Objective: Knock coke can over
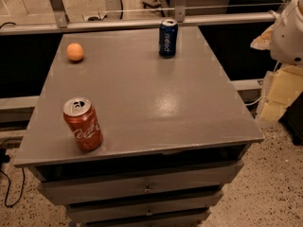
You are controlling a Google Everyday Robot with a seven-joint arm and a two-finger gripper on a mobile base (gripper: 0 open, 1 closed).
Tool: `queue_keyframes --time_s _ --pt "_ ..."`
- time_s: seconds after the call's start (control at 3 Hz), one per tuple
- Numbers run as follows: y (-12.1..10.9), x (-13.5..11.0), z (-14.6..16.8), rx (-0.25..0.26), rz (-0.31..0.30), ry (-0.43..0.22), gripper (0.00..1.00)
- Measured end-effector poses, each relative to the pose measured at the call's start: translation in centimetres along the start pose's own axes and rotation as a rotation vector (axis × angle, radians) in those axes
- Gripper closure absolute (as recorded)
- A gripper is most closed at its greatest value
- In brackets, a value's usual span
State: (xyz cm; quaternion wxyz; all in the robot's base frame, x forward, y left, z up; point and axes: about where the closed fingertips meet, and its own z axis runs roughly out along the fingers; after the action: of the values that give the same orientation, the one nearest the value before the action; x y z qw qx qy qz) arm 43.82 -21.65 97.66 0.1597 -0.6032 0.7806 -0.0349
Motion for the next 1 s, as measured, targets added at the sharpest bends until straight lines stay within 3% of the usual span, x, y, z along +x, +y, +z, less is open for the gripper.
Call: queue_keyframes --time_s 0.33,0.67,1.0 --pt "0.0 0.0 0.0 0.000 0.000 0.000 0.00" --pt "0.1 -1.9 2.1 -0.038 -0.016 -0.072 0.00" --pt "0.9 -5.7 5.5 -0.106 -0.047 -0.192 0.00"
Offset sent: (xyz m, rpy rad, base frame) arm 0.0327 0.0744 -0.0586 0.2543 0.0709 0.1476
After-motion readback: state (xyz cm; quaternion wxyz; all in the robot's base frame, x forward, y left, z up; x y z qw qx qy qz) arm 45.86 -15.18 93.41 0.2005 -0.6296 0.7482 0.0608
